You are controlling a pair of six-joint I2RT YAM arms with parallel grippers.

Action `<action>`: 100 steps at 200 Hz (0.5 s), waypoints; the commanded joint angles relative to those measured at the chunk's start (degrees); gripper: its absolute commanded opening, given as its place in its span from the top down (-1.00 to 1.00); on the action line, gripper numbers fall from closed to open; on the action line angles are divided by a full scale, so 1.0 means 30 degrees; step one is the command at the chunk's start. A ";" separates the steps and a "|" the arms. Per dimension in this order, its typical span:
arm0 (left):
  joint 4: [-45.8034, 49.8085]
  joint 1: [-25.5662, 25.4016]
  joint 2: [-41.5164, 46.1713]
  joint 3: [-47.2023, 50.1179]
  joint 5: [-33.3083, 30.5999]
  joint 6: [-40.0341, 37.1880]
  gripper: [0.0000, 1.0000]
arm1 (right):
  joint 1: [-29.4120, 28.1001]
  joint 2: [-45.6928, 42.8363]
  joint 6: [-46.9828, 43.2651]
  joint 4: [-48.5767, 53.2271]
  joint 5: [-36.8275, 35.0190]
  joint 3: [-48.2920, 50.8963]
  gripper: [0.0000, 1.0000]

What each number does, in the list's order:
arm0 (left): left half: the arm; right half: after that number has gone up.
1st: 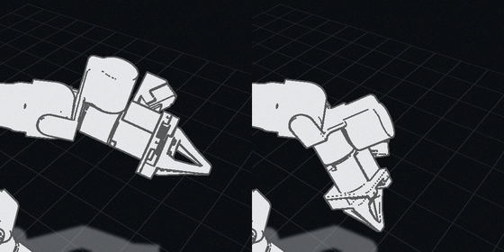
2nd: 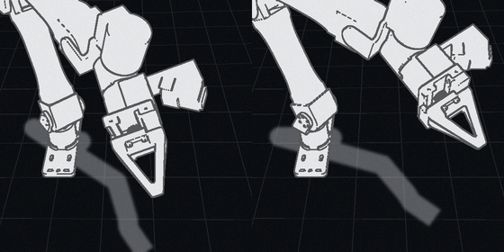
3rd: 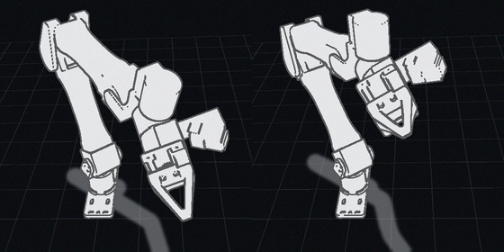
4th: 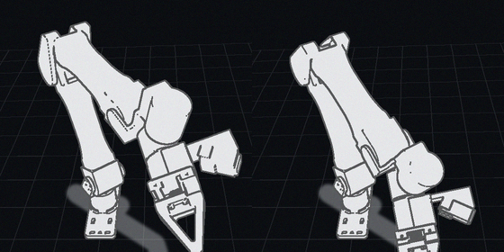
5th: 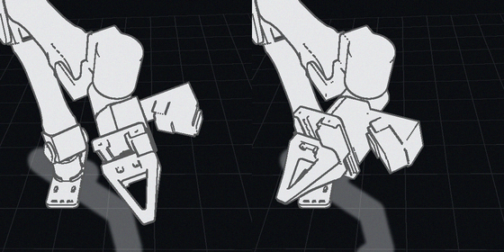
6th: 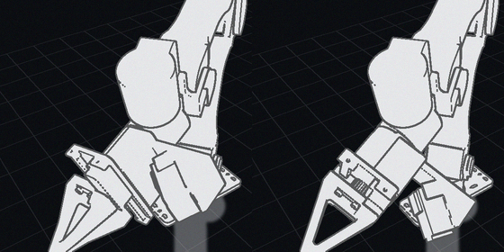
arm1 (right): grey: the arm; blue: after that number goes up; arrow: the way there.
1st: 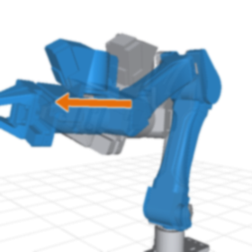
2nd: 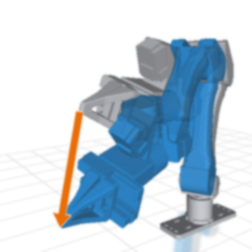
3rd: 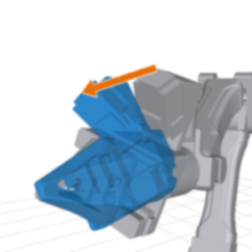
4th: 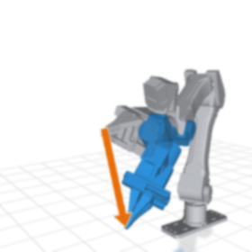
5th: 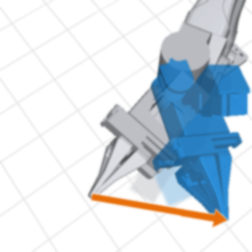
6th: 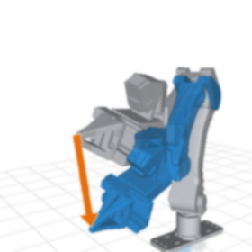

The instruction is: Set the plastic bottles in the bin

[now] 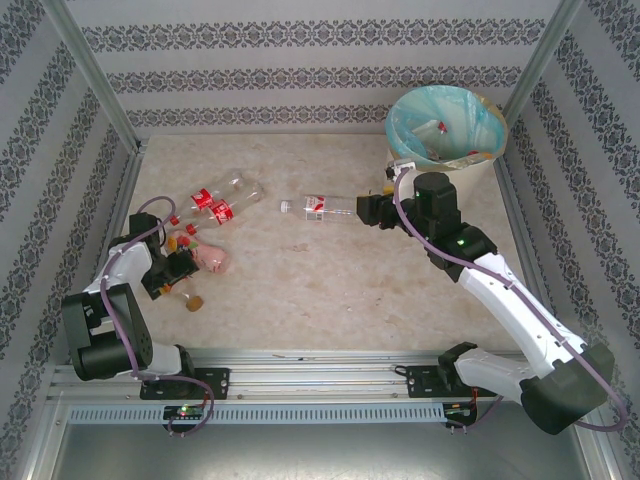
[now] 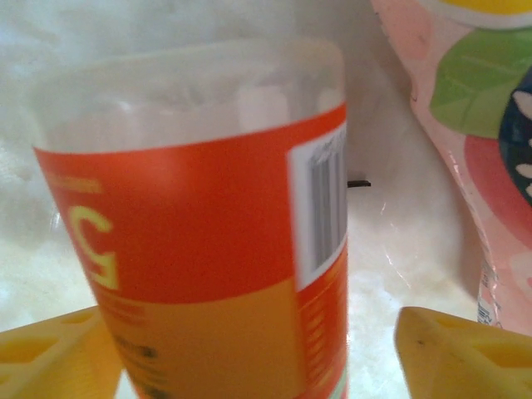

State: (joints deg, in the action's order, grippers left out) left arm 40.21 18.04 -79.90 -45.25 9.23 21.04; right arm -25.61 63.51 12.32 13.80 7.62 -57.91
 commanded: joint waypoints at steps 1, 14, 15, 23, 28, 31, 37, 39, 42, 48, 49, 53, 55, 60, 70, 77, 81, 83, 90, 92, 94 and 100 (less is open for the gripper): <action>0.0439 -0.0126 0.0027 0.0179 -0.0041 -0.0277 -0.53 | 0.0193 -0.0304 0.0403 -0.0474 0.0259 0.0176 -0.38; 0.0310 -0.0129 0.0111 0.0247 -0.0052 -0.0336 -0.41 | 0.0178 -0.0295 0.0438 -0.0490 0.0262 0.0153 -0.38; 0.0295 -0.0127 0.0130 0.0254 -0.0056 -0.0335 -0.41 | 0.0182 -0.0287 0.0437 -0.0495 0.0268 0.0163 -0.38; 0.0200 -0.0127 0.0147 0.0330 -0.0009 -0.0316 -0.39 | 0.0186 -0.0313 0.0448 -0.0482 0.0273 0.0161 -0.38; 0.0144 -0.0126 0.0120 0.0343 0.0013 -0.0339 -0.39 | 0.0186 -0.0312 0.0451 -0.0478 0.0273 0.0142 -0.38; 0.0120 -0.0126 0.0093 0.0355 0.0037 -0.0333 -0.40 | 0.0186 -0.0335 0.0459 -0.0445 0.0270 0.0143 -0.38; 0.0068 -0.0126 -0.0006 0.0369 0.0136 -0.0359 -0.42 | 0.0186 -0.0340 0.0479 -0.0441 0.0273 0.0112 -0.38; 0.0058 -0.0133 -0.0051 0.0376 0.0172 -0.0376 -0.44 | 0.0186 -0.0339 0.0483 -0.0426 0.0273 0.0091 -0.38; 0.0047 -0.0127 -0.0122 0.0400 0.0228 -0.0389 -0.47 | 0.0186 -0.0390 0.0467 -0.0417 0.0281 0.0063 -0.38; -0.0010 -0.0126 -0.0236 0.0395 0.0315 -0.0417 -0.51 | 0.0186 -0.0410 0.0490 -0.0412 0.0286 0.0066 -0.38; -0.0011 -0.0126 -0.0278 0.0387 0.0347 -0.0419 -0.51 | 0.0186 -0.0403 0.0477 -0.0411 0.0294 0.0061 -0.38; -0.0041 -0.0126 -0.0364 0.0391 0.0392 -0.0444 -0.51 | 0.0186 -0.0421 0.0508 -0.0430 0.0280 0.0054 -0.38; -0.0042 -0.0126 -0.0419 0.0374 0.0426 -0.0449 -0.51 | 0.0193 -0.0425 0.0498 -0.0416 0.0282 0.0033 -0.38; -0.0021 -0.0126 -0.0567 0.0326 0.0545 -0.0481 -0.50 | 0.0186 -0.0457 0.0496 -0.0415 0.0296 0.0035 -0.38; -0.0052 -0.0125 -0.0755 0.0290 0.0776 -0.0553 -0.42 | 0.0193 -0.0553 0.0537 -0.0402 0.0290 0.0048 -0.38; -0.0097 -0.0140 -0.0796 0.0251 0.0939 -0.0565 -0.34 | 0.0163 -0.0566 0.0567 -0.0441 0.0301 0.0128 -0.38; -0.0154 -0.0127 -0.0804 0.0247 0.1035 -0.0629 -0.26 | 0.0158 -0.0576 0.0554 -0.0466 0.0292 0.0162 -0.39; -0.0158 -0.0126 -0.0815 0.0243 0.1063 -0.0641 -0.24 | 0.0157 -0.0581 0.0575 -0.0476 0.0300 0.0177 -0.38; -0.0160 -0.0126 -0.0784 0.0195 0.1063 -0.0607 -0.21 | 0.0154 -0.0574 0.0528 -0.0409 0.0274 0.0205 -0.39; -0.0138 -0.0126 -0.0759 0.0186 0.1033 -0.0606 -0.21 | 0.0155 -0.0574 0.0526 -0.0395 0.0274 0.0203 -0.39; -0.0118 -0.0118 -0.0738 0.0183 0.1026 -0.0621 -0.20 | 0.0152 -0.0573 0.0549 -0.0347 0.0251 0.0202 -0.39; -0.0087 -0.0126 -0.0630 0.0175 0.0955 -0.0597 -0.20 | 0.0144 -0.0634 0.0569 -0.0280 0.0220 0.0279 -0.39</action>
State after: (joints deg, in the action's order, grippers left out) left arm 39.94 18.06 -81.87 -44.75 10.96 19.97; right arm -25.61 63.02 13.39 13.80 7.84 -57.82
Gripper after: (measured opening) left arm 0.609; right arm 0.692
